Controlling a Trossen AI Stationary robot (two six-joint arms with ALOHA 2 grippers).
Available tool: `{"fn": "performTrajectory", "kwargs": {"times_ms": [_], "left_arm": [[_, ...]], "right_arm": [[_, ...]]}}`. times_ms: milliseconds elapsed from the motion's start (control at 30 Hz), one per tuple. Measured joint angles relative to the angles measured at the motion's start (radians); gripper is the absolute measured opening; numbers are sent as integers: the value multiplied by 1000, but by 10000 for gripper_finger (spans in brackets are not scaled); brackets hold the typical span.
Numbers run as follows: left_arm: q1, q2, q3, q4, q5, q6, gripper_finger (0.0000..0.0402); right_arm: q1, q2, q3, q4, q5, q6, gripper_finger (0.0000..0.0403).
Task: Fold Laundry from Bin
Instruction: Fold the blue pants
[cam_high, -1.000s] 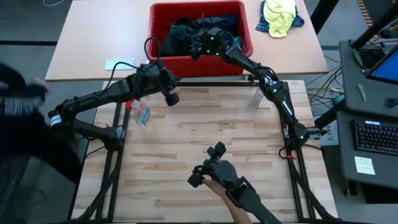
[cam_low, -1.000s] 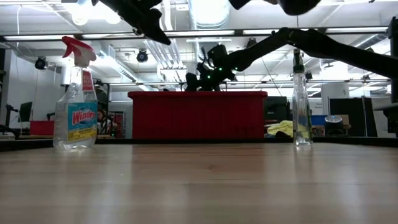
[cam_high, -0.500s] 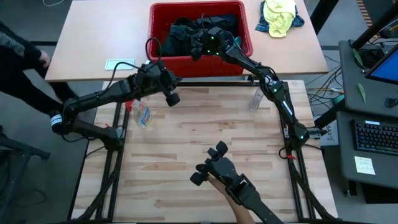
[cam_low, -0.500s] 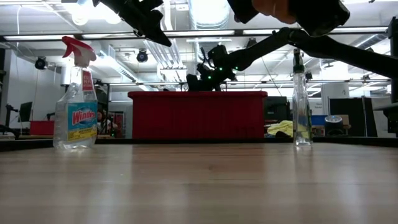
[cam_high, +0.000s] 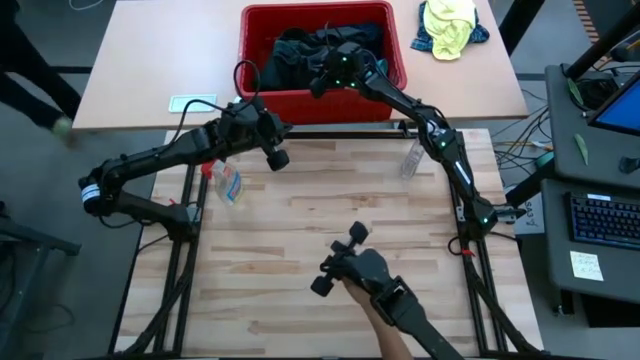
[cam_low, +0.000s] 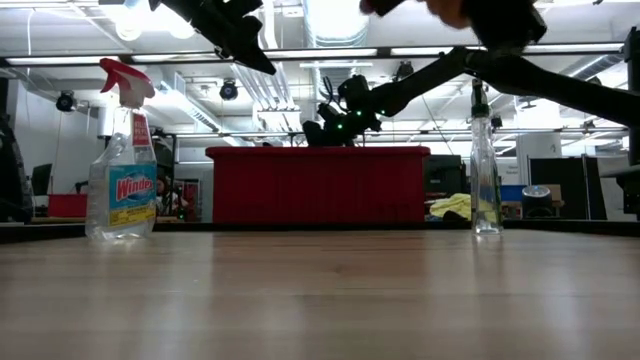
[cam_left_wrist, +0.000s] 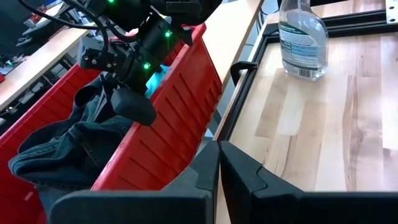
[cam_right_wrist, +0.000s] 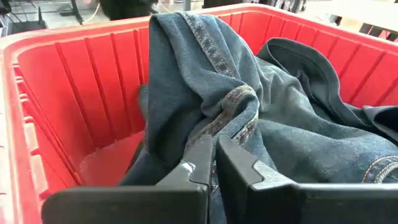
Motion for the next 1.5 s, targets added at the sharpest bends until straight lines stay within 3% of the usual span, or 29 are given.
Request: {"fn": "performTrajectory", "kwargs": {"times_ms": [100, 300, 467, 533, 667, 767, 1100, 1267, 1500], "left_arm": [[0, 0, 0, -3, 0, -5, 0], [0, 0, 0, -29, 0, -20, 0], [0, 0, -5, -34, 0, -26, 0], [0, 0, -7, -33, 0, -26, 0], [0, 0, -10, -30, 0, -26, 0], [0, 0, -10, -29, 0, -26, 0], [0, 0, -10, 0, 0, 19, 0], [0, 0, -10, 24, 0, 30, 0], [0, 0, -10, 30, 0, 35, 0]], "right_arm": [[-22, -26, -3, -25, 1, -9, 9], [-104, -99, -2, -111, 127, 66, 9], [-163, -97, -3, -222, 126, 166, 9], [-180, -95, -4, -255, 108, 173, 9], [-204, -101, -2, -269, -30, 206, 22], [-215, -101, -2, -281, -72, 233, 46], [-216, -89, -1, -231, -51, 268, 179], [-188, -42, 0, -202, -42, 268, 226], [-170, -1, 0, -194, 122, 222, 249]]}}
